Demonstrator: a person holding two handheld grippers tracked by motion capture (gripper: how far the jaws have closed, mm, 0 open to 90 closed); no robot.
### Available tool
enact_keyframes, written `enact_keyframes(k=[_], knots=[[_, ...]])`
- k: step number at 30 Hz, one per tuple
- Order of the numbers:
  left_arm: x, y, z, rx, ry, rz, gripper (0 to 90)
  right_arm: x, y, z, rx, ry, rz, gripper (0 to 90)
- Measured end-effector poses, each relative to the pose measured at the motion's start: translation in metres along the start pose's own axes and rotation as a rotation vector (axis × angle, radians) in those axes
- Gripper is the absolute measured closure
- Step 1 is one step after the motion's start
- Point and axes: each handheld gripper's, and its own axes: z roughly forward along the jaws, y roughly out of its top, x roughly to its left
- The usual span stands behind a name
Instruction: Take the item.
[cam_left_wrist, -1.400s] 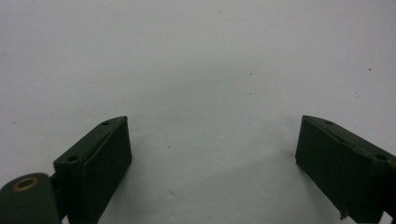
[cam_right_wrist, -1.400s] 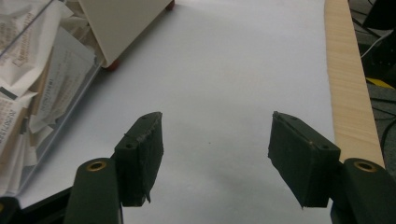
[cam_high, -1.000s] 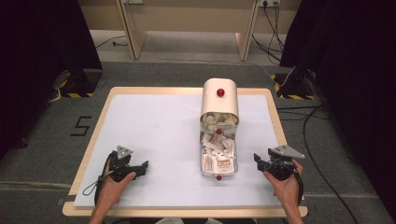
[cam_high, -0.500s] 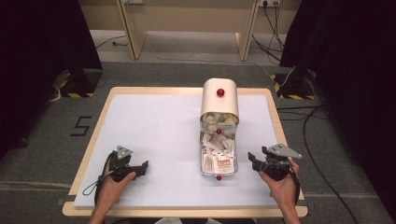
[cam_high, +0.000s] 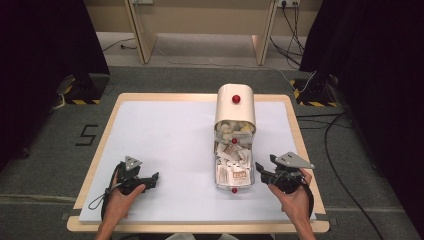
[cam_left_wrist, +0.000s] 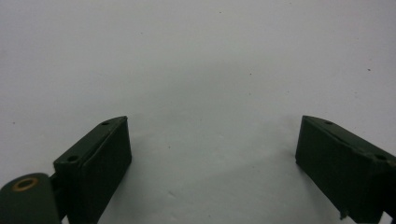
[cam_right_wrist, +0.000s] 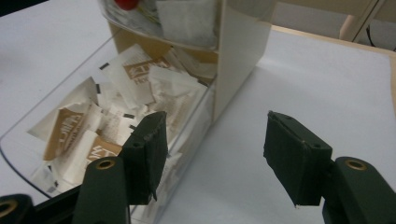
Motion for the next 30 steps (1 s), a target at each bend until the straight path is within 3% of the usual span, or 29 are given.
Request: enact_keyframes(k=[21,30], knots=[[0.0,0.0,0.0,0.0,0.001,0.0,9.7,0.035,0.007,0.01,0.01,0.103,-0.064,43.3],[0.0,0.0,0.0,0.003,0.0,0.002,9.4,0.045,0.006,0.013,0.014,0.134,-0.068,44.1]])
